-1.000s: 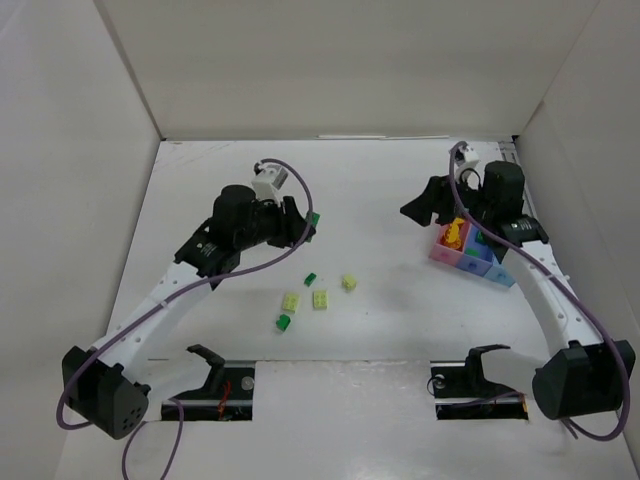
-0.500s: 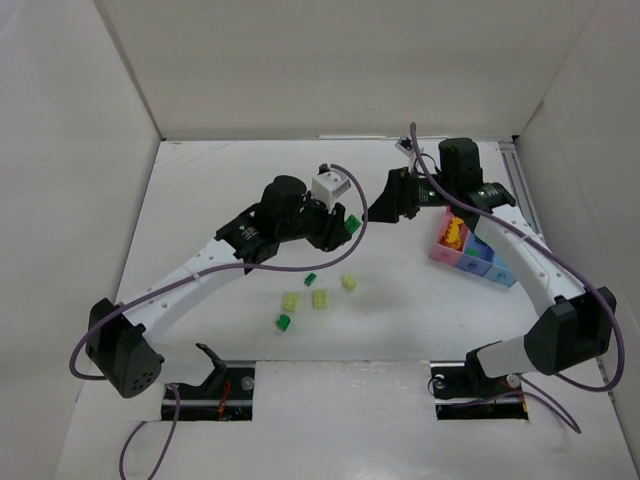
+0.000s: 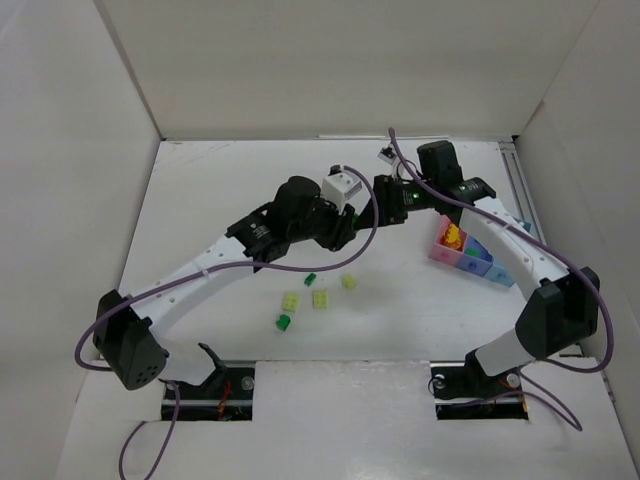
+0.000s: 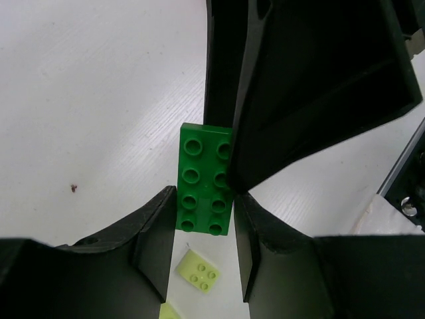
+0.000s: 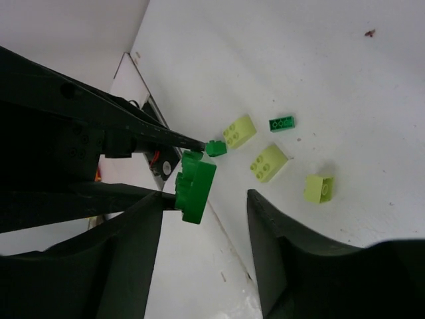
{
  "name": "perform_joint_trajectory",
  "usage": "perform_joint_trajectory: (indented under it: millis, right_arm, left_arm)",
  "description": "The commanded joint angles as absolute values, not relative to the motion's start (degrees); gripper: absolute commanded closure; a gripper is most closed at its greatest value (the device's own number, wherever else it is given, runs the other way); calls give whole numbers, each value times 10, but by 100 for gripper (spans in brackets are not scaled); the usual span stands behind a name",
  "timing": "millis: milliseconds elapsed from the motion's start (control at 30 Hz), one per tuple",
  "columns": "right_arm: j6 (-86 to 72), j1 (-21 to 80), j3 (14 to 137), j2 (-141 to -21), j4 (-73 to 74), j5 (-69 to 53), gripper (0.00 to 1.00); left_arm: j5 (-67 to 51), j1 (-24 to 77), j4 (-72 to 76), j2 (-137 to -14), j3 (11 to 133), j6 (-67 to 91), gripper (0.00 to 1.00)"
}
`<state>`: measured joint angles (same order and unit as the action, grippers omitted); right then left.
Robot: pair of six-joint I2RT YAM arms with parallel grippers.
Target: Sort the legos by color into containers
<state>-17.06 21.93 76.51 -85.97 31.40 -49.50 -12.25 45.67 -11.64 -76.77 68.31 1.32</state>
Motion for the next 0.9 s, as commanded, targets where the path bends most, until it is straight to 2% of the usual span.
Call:
perform_joint_trajectory:
  millis: [0, 33, 133, 167, 233, 267, 300, 433, 500, 533, 600, 700, 833, 867]
  right_arm:
    - [-199, 235, 793, -860, 283, -501, 42]
    - [-199, 240, 793, -860, 276, -501, 50]
    - [-205, 240, 793, -866, 271, -506, 63]
    - [-210, 240, 793, -866, 271, -506, 70]
    - [-210, 240, 793, -871, 271, -506, 79]
    - [-210, 240, 793, -871, 271, -506, 92]
    - [-210, 240, 793, -871, 276, -506, 99]
    - [-210, 235, 793, -871, 283, -491, 100]
    - [-210, 229, 793, -865, 288, -473, 100]
    - [-210, 229, 793, -865, 288, -458, 100]
    - [-210, 205, 785, -848, 283, -447, 100]
    - [-215, 169, 779, -832, 275, -421, 100]
    - [-210, 107, 766, -810, 275, -402, 100]
    - [-210, 92, 766, -802, 289, -395, 100]
  left_arm:
    - [-108, 461, -101, -773, 715, 0, 75]
    - [-108, 461, -101, -773, 715, 0, 75]
    - [-103, 461, -96, -784, 715, 0, 75]
    - [-103, 461, -96, -784, 720, 0, 75]
    - [-98, 461, -96, -790, 725, 0, 75]
    - [-98, 461, -96, -790, 730, 0, 76]
    - [-98, 461, -96, -795, 730, 0, 76]
    - [-98, 461, -84, -795, 736, 0, 74]
    - [-98, 461, -84, -795, 736, 0, 61]
    - [-98, 461, -84, -795, 736, 0, 48]
    - [-103, 461, -77, -785, 736, 0, 33]
    - [-109, 461, -70, -773, 716, -5, 14]
    - [-114, 461, -58, -763, 703, -5, 0]
    - [-114, 461, -58, -756, 703, -5, 0]
